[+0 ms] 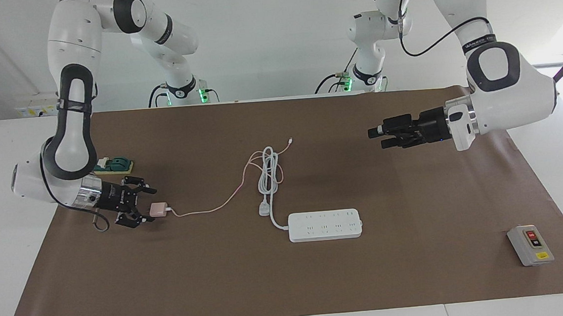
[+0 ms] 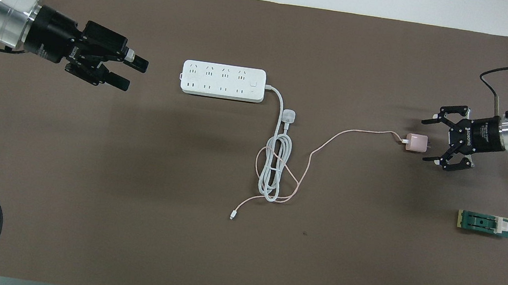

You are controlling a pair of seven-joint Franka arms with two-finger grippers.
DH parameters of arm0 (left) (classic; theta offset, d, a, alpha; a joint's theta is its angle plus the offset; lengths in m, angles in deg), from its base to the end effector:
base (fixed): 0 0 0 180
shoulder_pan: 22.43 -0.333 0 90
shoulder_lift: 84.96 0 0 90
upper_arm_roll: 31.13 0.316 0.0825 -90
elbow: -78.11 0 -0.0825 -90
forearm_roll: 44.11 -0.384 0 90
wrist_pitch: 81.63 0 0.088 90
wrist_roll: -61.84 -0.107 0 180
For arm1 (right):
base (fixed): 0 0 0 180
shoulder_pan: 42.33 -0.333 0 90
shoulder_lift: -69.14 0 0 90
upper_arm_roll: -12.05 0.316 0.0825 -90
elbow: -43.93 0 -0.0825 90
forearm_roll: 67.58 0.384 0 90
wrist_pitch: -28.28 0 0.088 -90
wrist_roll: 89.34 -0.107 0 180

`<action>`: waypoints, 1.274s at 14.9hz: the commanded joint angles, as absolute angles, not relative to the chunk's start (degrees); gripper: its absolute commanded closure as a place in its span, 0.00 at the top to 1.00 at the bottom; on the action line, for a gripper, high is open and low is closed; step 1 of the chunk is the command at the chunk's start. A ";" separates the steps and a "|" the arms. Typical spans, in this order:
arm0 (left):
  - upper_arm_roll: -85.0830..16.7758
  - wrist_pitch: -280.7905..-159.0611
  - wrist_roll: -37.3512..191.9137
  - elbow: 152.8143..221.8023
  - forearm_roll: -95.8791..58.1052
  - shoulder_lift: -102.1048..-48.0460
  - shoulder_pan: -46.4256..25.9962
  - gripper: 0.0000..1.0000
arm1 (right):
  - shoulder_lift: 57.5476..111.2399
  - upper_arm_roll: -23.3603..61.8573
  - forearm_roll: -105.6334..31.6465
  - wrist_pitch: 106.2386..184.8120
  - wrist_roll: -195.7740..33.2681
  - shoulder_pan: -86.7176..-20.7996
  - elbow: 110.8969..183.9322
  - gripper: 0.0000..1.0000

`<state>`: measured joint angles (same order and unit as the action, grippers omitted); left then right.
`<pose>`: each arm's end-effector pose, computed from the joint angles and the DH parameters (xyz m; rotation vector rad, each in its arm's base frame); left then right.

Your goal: Plug charger into power strip

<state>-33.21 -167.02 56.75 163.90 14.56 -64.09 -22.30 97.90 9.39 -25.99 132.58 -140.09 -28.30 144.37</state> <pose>0.6361 -0.1182 0.4899 2.0709 -0.0075 -0.3587 0.6117 -0.1243 0.2725 -1.8507 1.7611 0.7723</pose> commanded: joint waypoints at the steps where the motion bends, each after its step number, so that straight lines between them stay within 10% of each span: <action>1: -33.41 -167.67 49.30 162.83 25.37 -58.96 -23.40 1.00 | 98.85 10.03 -24.60 132.78 -137.07 -27.22 144.38 1.00; 10: -33.59 -171.54 31.43 178.45 40.96 -62.00 -22.61 1.00 | 100.43 10.03 -23.02 134.98 -133.64 -26.43 145.44 0.98; 14: -33.67 -175.50 23.80 195.68 42.90 -72.20 -22.08 1.00 | 100.34 10.03 -20.48 136.64 -131.53 -26.34 147.46 0.49; 16: -33.67 -174.54 21.77 197.38 43.51 -72.13 -22.78 1.00 | 100.25 10.03 -20.39 136.47 -131.00 -26.34 147.64 0.09; 19: -33.59 -175.06 21.15 197.20 48.41 -70.03 -22.26 1.00 | 100.08 10.03 -20.47 135.77 -130.30 -26.34 147.20 0.00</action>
